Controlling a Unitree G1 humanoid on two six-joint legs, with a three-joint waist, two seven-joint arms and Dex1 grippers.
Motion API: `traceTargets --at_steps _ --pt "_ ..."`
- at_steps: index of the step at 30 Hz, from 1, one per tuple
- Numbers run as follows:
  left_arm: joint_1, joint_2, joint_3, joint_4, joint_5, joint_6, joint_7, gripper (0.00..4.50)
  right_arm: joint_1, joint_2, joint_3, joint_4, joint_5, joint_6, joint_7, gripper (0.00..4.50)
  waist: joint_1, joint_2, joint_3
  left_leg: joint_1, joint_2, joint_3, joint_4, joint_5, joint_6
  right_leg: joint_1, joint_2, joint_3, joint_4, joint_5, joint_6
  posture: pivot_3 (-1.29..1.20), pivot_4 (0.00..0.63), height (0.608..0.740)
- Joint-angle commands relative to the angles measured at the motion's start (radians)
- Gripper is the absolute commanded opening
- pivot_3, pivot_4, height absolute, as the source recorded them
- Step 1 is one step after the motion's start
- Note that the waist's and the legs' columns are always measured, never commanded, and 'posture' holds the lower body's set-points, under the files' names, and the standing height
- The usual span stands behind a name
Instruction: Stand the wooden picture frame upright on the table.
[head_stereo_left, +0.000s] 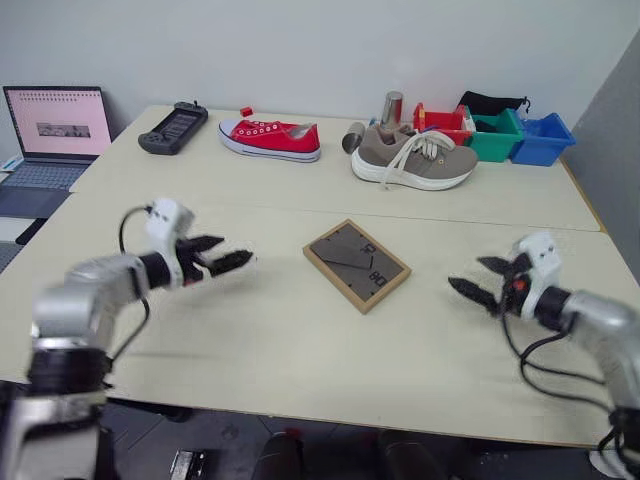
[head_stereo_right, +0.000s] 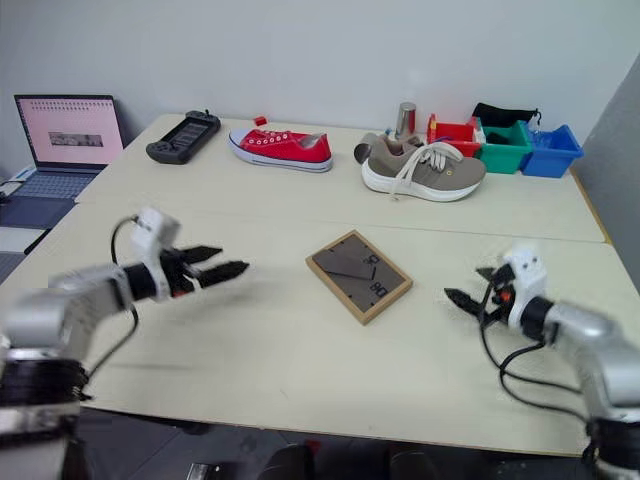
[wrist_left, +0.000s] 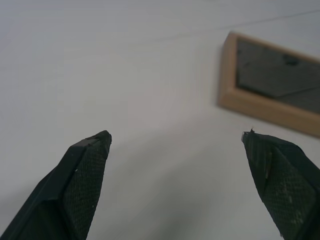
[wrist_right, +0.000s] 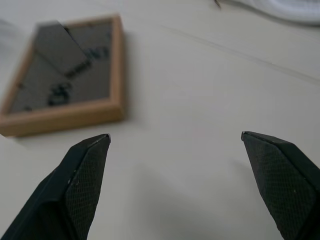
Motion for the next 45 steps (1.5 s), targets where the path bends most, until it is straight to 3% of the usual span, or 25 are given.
traceTargets --at_steps 1,8,28,31,34,38,45 --pt "-0.055 0.033 -0.050 0.053 0.007 -0.010 -0.096 4.50 -0.072 -0.053 0.026 0.069 0.008 -0.009 0.092 4.47 0.001 0.000 0.000 0.000 0.000 0.000 0.000 0.000 0.000 0.000 0.000 0.000 0.000 0.000 0.000 0.00 0.150 0.740" --pt "-0.127 0.005 -0.069 0.120 0.068 -0.070 -0.057 4.50 -0.163 -0.064 0.091 0.190 -0.055 -0.080 0.137 4.47 0.002 -0.001 0.001 -0.005 0.000 0.000 0.000 0.000 0.000 -0.004 0.000 0.000 -0.002 -0.001 -0.001 0.00 0.150 0.740" --pt "-0.065 -0.044 -0.076 0.029 0.076 -0.038 -0.009 4.50 -0.262 0.037 0.223 0.355 -0.228 -0.265 0.137 4.47 0.000 -0.001 0.001 -0.004 0.000 0.001 0.002 0.000 0.000 -0.005 0.000 0.000 0.002 -0.001 -0.001 0.00 0.150 0.740" --pt "-0.055 -0.054 -0.067 0.010 0.062 -0.017 -0.005 4.50 -0.278 0.065 0.245 0.384 -0.245 -0.289 0.147 4.00 0.000 -0.001 0.001 -0.004 0.000 0.001 0.002 0.000 0.000 -0.005 0.000 0.000 0.003 -0.001 -0.001 0.00 0.150 0.740" --pt "-0.038 -0.064 -0.078 -0.008 0.055 -0.007 -0.013 4.50 -0.301 0.087 0.290 0.444 -0.296 -0.345 0.158 3.26 0.000 -0.001 0.001 -0.004 0.000 0.001 0.002 0.000 0.000 -0.005 0.000 0.000 0.003 -0.001 -0.001 0.00 0.150 0.740" --pt "-0.023 -0.111 -0.089 -0.014 0.056 -0.011 0.008 3.76 -0.376 0.135 0.351 0.595 -0.392 -0.428 0.137 2.26 0.000 -0.001 0.001 -0.004 0.000 0.001 0.002 0.000 0.000 -0.005 0.000 0.000 0.003 -0.001 -0.001 0.00 0.150 0.740" --pt "0.016 -0.193 -0.134 -0.037 0.090 -0.056 0.053 2.06 -0.476 0.227 0.394 0.797 -0.486 -0.563 0.121 0.38 0.001 -0.001 0.001 -0.004 0.000 0.001 0.002 0.000 0.000 -0.005 -0.001 0.000 0.004 -0.001 -0.001 0.00 0.150 0.740"
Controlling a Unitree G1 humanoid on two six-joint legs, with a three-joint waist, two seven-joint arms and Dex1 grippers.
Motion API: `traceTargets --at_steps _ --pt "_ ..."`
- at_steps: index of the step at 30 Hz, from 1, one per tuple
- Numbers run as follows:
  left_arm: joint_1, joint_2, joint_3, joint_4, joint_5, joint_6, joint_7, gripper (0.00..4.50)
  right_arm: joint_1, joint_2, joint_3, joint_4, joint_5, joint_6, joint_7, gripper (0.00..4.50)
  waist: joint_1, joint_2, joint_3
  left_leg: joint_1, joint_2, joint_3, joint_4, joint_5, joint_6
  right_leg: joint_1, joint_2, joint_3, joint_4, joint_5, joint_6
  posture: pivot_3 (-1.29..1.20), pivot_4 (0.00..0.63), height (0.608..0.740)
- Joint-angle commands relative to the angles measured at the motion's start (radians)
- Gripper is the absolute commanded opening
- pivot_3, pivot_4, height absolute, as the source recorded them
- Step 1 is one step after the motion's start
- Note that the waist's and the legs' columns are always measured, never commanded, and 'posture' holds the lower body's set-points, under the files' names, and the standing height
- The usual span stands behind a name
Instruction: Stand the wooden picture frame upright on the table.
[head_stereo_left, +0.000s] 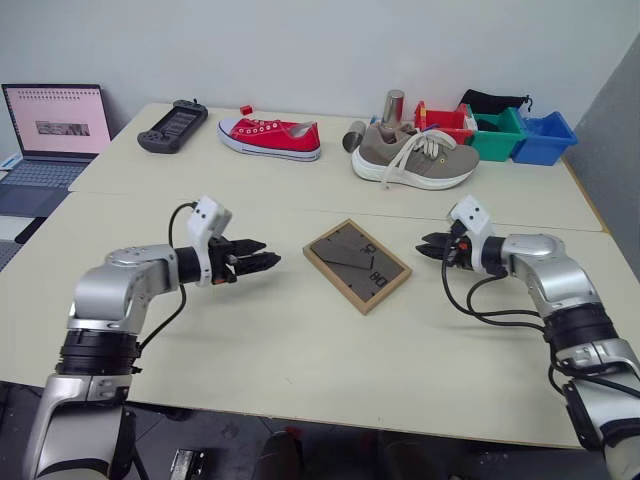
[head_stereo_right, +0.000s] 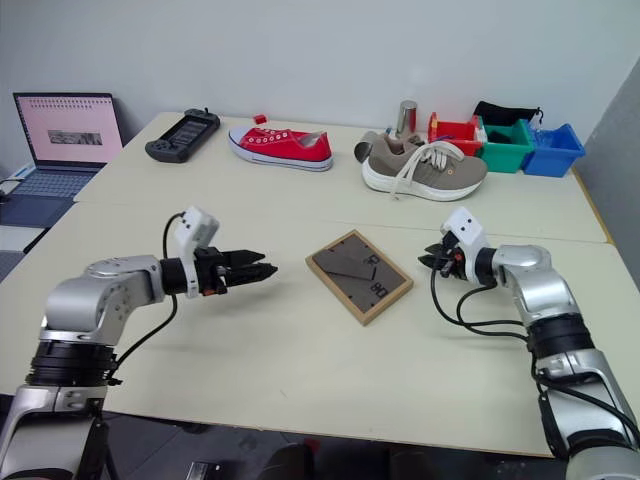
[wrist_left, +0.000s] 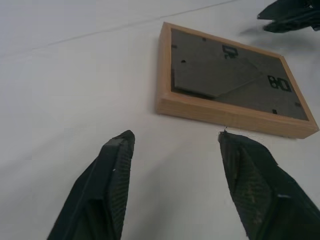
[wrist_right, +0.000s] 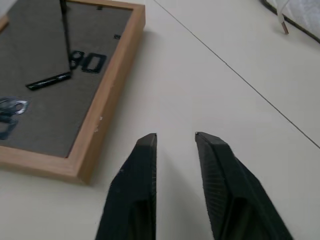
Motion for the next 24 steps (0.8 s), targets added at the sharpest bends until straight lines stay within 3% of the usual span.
traceTargets --at_steps 1,7,9,15,24 --pt "-0.001 -0.028 -0.017 -0.040 0.021 -0.039 0.029 1.84 -0.044 0.027 0.003 0.049 -0.033 -0.066 -0.001 0.12 0.001 0.000 0.000 0.000 0.000 0.000 0.000 0.000 0.000 0.000 0.000 0.000 0.000 0.000 0.000 0.00 0.150 0.740" --pt "-0.030 -0.097 -0.051 0.038 0.070 -0.113 0.061 0.33 -0.034 0.055 0.018 0.050 -0.054 -0.086 0.032 0.00 0.001 0.000 0.000 0.000 0.000 0.000 0.000 0.000 0.000 0.000 0.000 0.000 0.000 0.000 0.000 0.00 0.150 0.740" --pt "-0.047 -0.121 -0.060 0.078 0.086 -0.141 0.065 0.04 -0.021 0.053 0.024 0.038 -0.060 -0.090 0.045 0.00 0.001 0.000 0.000 0.000 0.000 0.000 0.000 0.000 0.000 0.000 0.000 0.000 0.000 0.000 0.000 0.00 0.150 0.740" --pt "-0.100 -0.175 -0.105 0.196 0.141 -0.206 0.057 0.04 0.038 0.045 0.041 -0.065 -0.055 -0.058 0.106 0.00 0.000 0.000 0.000 0.000 -0.001 -0.001 0.000 0.000 0.000 0.000 0.000 0.000 0.001 0.000 0.000 0.00 0.150 0.740" --pt "-0.225 -0.261 -0.136 0.430 0.218 -0.324 0.047 0.04 0.144 0.030 0.069 -0.373 0.004 0.118 0.193 0.00 -0.001 0.000 0.000 0.000 -0.001 -0.001 0.000 0.000 0.000 0.000 0.000 -0.001 0.001 0.000 0.000 0.00 0.150 0.740"
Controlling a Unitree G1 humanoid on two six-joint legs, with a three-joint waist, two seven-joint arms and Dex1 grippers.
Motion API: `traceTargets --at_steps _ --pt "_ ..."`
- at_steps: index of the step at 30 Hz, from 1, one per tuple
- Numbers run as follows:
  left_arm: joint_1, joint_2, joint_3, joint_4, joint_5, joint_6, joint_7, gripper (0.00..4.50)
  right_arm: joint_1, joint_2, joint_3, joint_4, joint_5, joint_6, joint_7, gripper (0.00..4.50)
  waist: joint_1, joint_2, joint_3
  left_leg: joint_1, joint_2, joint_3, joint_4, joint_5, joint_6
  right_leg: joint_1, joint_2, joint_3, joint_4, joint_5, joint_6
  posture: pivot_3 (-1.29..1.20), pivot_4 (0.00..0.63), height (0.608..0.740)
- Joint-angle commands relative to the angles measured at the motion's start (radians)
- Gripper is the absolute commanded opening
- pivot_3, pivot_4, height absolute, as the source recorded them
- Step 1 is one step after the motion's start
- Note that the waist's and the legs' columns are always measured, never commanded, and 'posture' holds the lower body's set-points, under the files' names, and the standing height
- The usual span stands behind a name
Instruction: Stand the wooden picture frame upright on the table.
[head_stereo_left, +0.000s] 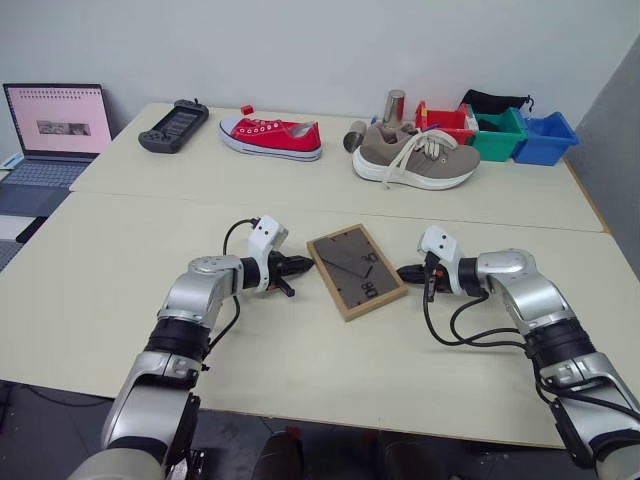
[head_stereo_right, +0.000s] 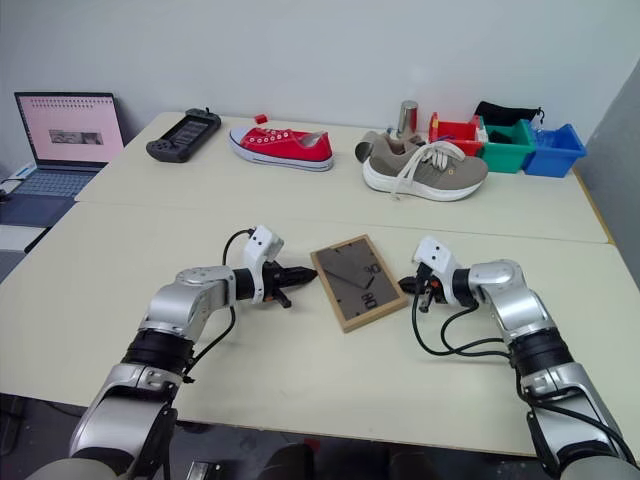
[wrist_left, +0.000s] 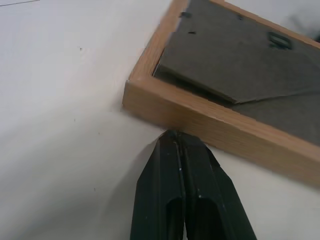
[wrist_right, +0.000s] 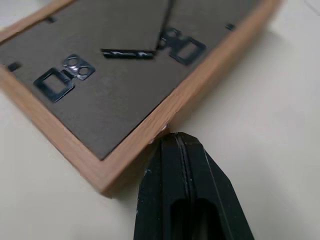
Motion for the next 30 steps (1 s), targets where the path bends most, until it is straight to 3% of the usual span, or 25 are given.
traceTargets --at_steps 1,7,15,20,25,30 --pt "-0.064 -0.019 -0.003 0.068 0.028 -0.068 -0.018 0.04 0.010 0.006 0.001 -0.135 0.042 0.058 0.018 0.00 -0.001 0.000 0.000 0.000 0.000 0.000 0.000 0.000 0.000 0.000 0.000 0.000 0.000 0.000 0.000 0.00 0.150 0.740" --pt "-0.110 -0.022 -0.012 0.150 0.064 -0.116 -0.055 0.04 0.035 0.003 0.007 -0.218 0.050 0.111 0.010 0.00 0.001 0.000 0.000 0.000 0.000 0.000 0.000 0.000 0.000 0.000 0.000 0.000 0.000 0.000 0.000 0.00 0.150 0.740" --pt "-0.063 0.049 0.016 0.088 0.049 -0.063 -0.136 0.04 0.013 0.002 -0.045 -0.131 -0.003 0.055 -0.132 0.00 -0.001 0.000 0.000 0.000 0.000 0.000 0.000 0.000 0.000 0.000 0.000 0.000 0.000 0.000 0.000 0.00 0.150 0.740" --pt "-0.024 0.099 0.039 0.007 -0.022 0.076 -0.235 0.99 0.012 0.002 -0.041 -0.096 -0.021 0.004 -0.163 0.00 -0.001 0.000 0.000 0.000 0.000 0.000 0.000 0.000 0.000 0.000 0.000 0.000 0.000 0.000 0.000 0.00 0.150 0.740" --pt "-0.083 0.135 0.068 0.083 -0.094 0.274 -0.316 1.97 -0.008 0.007 -0.017 -0.013 -0.070 -0.096 -0.190 0.00 -0.001 0.000 0.000 0.000 0.000 0.000 0.000 0.000 0.000 0.000 0.000 0.000 0.000 0.000 0.000 0.00 0.150 0.740" --pt "-0.171 0.165 0.056 0.180 -0.167 0.598 -0.398 3.20 -0.020 0.035 -0.024 0.014 -0.073 -0.110 -0.204 0.00 -0.007 0.000 0.000 0.000 0.000 -0.001 0.000 0.000 0.000 0.000 0.000 -0.001 0.001 0.000 0.000 0.00 0.150 0.740"
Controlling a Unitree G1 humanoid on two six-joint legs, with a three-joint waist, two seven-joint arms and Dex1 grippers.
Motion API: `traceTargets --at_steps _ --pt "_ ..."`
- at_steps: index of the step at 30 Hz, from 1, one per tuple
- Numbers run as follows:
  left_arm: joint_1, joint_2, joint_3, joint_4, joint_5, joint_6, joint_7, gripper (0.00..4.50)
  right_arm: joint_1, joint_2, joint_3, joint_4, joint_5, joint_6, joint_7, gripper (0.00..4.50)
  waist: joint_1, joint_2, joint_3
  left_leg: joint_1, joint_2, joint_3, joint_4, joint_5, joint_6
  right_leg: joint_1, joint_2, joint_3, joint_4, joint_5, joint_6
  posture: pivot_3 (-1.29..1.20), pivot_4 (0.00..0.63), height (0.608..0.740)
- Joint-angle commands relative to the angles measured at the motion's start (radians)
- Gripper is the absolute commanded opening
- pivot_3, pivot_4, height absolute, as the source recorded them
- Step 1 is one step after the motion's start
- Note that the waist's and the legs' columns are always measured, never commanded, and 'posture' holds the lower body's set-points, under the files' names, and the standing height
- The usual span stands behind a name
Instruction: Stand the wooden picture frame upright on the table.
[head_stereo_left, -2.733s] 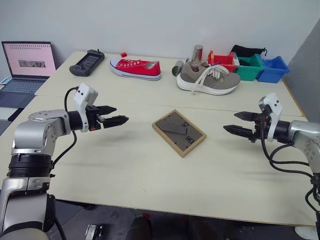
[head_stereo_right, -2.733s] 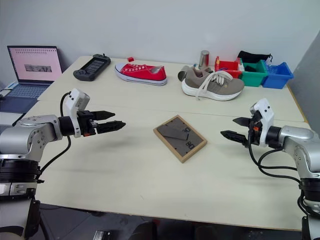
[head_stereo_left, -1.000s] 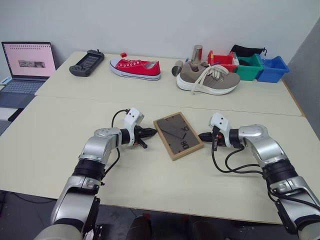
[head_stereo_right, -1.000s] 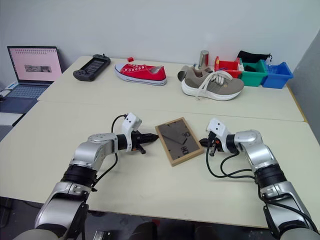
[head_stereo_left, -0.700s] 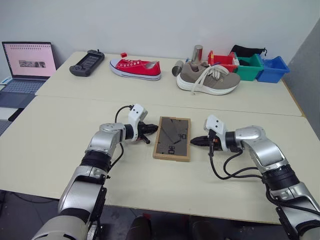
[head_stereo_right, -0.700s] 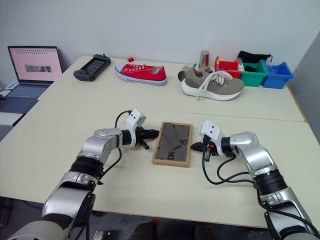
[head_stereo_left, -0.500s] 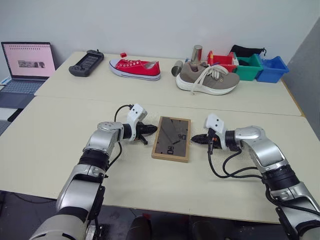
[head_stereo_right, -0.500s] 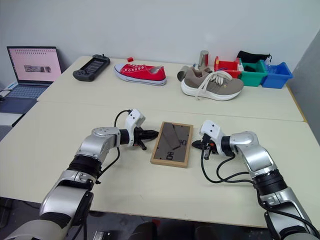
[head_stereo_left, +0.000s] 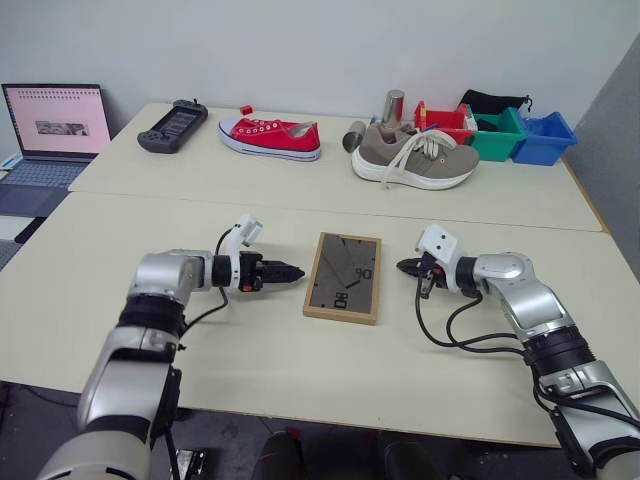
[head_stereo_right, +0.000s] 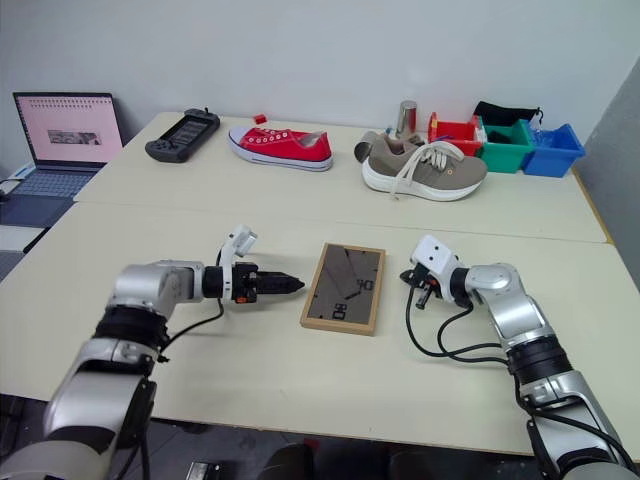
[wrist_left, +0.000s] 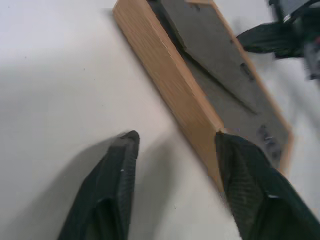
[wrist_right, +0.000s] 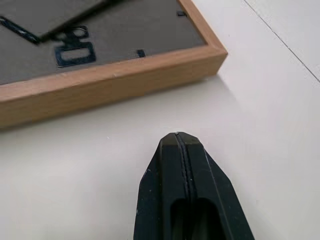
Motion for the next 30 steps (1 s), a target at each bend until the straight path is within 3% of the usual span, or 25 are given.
traceTargets --at_steps 1,6,15,22,30 --pt "-0.048 0.006 0.022 0.034 -0.064 0.199 -0.039 3.42 -0.018 0.007 -0.018 -0.027 0.006 -0.018 -0.006 0.00 -0.002 0.000 0.000 0.000 0.000 0.000 0.000 0.000 0.000 0.000 0.000 0.000 0.000 0.000 0.000 0.00 0.150 0.740" --pt "-0.069 -0.011 0.024 0.089 -0.098 0.304 -0.052 4.49 0.033 -0.017 -0.033 -0.101 0.014 0.007 0.002 0.00 -0.002 0.000 0.000 0.000 0.000 -0.001 0.000 0.000 0.000 0.000 0.000 -0.001 0.000 0.000 0.000 0.00 0.150 0.740" --pt "-0.057 0.008 -0.199 0.099 -0.039 0.373 -0.138 4.49 0.070 -0.015 -0.024 -0.185 0.019 0.061 -0.009 0.00 -0.011 0.000 0.000 0.001 0.000 -0.001 0.000 0.000 0.000 0.000 0.000 -0.001 0.001 0.000 0.000 0.00 0.150 0.740" --pt "-0.101 -0.043 -0.155 0.211 -0.006 0.269 -0.067 4.49 0.095 0.045 0.024 -0.239 0.011 0.093 -0.025 0.00 -0.008 0.002 -0.001 0.004 0.000 -0.001 0.000 0.000 0.000 0.005 0.000 -0.001 0.000 0.000 0.000 0.00 0.150 0.740" --pt "-0.091 -0.055 -0.192 0.190 0.010 0.230 -0.113 4.49 0.072 0.119 0.062 -0.228 -0.005 0.105 -0.061 0.00 -0.008 0.002 -0.002 0.015 0.000 -0.001 -0.001 0.000 0.000 0.015 0.000 0.001 -0.002 0.000 0.001 0.00 0.150 0.740"
